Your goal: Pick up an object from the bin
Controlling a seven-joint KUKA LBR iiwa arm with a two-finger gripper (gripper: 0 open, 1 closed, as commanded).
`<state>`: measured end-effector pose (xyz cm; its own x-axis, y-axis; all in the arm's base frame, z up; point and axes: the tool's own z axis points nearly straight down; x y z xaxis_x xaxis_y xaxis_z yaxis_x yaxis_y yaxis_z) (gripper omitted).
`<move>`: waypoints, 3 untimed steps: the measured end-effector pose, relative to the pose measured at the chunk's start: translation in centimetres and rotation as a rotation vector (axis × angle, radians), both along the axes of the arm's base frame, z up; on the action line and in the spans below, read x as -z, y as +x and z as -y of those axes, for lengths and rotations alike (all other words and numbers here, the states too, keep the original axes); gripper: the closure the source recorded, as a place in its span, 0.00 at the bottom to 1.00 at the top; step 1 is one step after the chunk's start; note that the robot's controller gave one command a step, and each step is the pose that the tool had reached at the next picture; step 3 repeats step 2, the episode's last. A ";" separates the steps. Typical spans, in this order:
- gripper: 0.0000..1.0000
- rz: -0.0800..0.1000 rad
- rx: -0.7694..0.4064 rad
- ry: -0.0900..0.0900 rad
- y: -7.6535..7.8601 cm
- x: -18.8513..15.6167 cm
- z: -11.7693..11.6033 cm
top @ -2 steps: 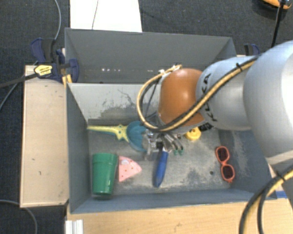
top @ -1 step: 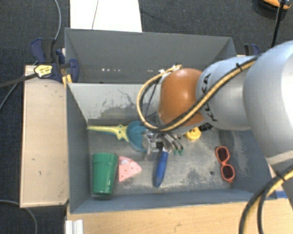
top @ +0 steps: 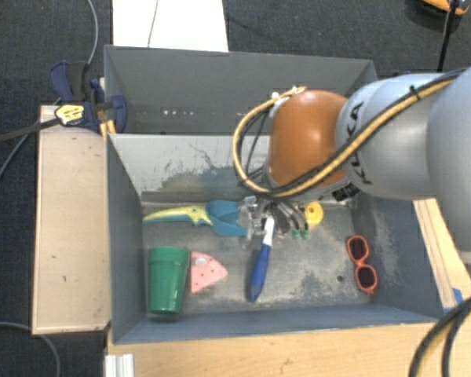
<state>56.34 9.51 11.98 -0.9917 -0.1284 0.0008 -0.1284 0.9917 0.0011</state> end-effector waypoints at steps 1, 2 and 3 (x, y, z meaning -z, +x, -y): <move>1.00 0.009 0.003 0.001 0.1 -4.5 0.0; 1.00 -0.002 0.009 0.000 -0.6 -9.0 -0.2; 1.00 -0.002 0.009 0.000 -0.6 -9.0 -0.2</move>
Offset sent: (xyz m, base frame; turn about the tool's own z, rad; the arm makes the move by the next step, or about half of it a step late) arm -0.0085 0.0035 0.1159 0.0156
